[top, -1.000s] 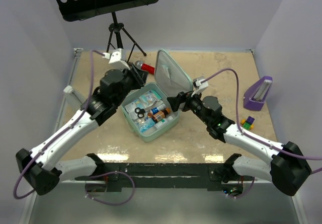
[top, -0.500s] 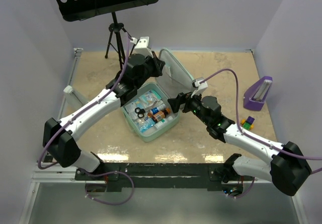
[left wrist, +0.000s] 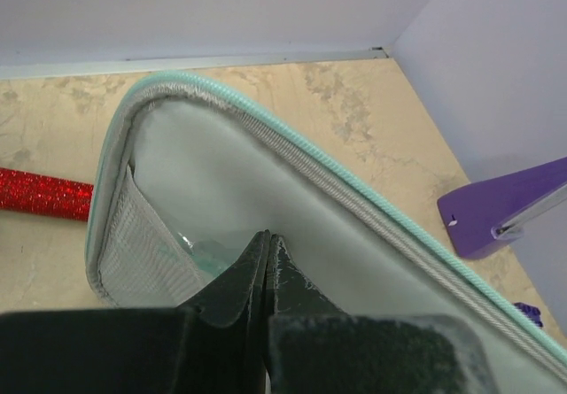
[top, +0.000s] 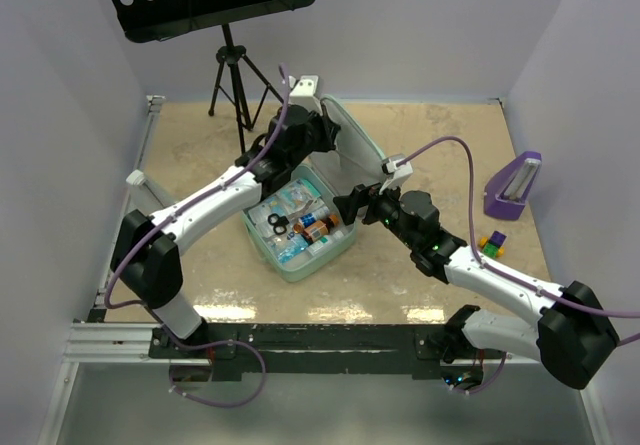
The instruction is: Organize the medicine kit
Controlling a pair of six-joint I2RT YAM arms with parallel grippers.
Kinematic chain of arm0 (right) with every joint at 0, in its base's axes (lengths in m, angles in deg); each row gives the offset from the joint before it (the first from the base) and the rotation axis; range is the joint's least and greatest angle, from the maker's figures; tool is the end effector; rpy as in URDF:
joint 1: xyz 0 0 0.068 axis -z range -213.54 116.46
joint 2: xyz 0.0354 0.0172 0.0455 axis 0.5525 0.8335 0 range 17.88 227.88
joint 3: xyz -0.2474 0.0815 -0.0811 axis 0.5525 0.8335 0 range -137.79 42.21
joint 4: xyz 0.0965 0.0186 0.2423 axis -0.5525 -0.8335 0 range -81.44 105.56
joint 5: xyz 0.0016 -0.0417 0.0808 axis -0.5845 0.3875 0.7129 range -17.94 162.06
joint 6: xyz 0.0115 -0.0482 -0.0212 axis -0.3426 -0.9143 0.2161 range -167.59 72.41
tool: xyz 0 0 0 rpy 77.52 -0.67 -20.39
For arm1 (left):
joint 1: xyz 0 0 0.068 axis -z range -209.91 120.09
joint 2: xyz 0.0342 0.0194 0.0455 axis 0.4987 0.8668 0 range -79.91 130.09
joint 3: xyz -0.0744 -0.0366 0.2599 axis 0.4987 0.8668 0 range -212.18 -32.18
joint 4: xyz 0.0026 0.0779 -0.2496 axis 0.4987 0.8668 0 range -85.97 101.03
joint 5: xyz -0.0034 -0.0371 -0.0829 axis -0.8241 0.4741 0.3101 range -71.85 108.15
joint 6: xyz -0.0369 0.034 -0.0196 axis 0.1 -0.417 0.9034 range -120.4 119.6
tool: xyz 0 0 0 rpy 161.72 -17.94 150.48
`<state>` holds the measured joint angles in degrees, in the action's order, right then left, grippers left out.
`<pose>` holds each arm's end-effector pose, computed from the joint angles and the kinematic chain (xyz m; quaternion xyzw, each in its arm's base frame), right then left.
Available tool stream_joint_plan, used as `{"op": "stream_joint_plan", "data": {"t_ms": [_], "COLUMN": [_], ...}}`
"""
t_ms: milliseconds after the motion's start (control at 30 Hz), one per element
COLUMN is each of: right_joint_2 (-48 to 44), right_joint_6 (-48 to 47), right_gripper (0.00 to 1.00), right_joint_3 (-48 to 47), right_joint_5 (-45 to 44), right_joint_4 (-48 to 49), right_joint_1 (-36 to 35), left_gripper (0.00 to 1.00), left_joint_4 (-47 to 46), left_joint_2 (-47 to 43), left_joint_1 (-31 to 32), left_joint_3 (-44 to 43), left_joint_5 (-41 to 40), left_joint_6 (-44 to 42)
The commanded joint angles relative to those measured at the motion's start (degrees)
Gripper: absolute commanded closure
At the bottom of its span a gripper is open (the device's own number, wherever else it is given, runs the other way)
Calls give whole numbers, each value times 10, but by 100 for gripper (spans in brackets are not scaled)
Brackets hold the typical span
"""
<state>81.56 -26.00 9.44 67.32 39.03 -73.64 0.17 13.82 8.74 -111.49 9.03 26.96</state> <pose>0.1950 0.1605 0.2616 -0.0939 0.7455 0.3113 0.5819 0.3133 -0.2434 0.3540 0.0249 0.7680 -0.2956 0.5675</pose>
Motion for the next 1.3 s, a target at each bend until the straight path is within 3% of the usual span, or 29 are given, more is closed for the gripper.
{"op": "stream_joint_plan", "data": {"t_ms": [0, 167, 300, 467, 533, 667, 800, 933, 1100, 1200, 1267], "right_joint_2": [-16, -24, -18, -18, -18, -19, -6, 13, -65, -23, 20], "right_joint_6": [-8, -9, -11, -14, -15, -15, -52, -57, 38, 71, 86], "right_gripper": [5, 5, 5, 4, 5, 5, 5, 4, 1, 1, 1], "right_joint_3": [-25, -26, -33, -53, -62, -78, -99, -113, -57, -86, -101], "right_joint_5": [10, 9, 1, 2, 16, 46, 79, 97, -50, -111, -93], "right_joint_4": [-3, -5, -8, -11, -12, -22, -63, -113, -96, -143, -145], "right_joint_1": [-1, -1, -1, -1, -1, -13, -94, -156, -147, -116, -71], "left_gripper": [100, 100, 99, 53, 42, 30, 27, 26, 24, 24, 24], "left_joint_4": [22, 37, -1, -28, 5, 149, 216, 243, 254, 267, 280], "left_joint_2": [18, -18, -109, -292, -351, -441, -517, -544, -525, -504, -492], "left_joint_1": [-1, -1, -1, -1, -1, -4, -9, -11, -10, -10, -10], "left_joint_3": [-23, 21, 62, 149, 185, 228, 266, 274, 269, 274, 292], "left_joint_5": [9, 9, 16, -32, -79, -211, -263, -258, -235, -209, -186], "left_joint_6": [-20, -29, -20, 31, 55, 106, 122, 127, 134, 152, 174]}}
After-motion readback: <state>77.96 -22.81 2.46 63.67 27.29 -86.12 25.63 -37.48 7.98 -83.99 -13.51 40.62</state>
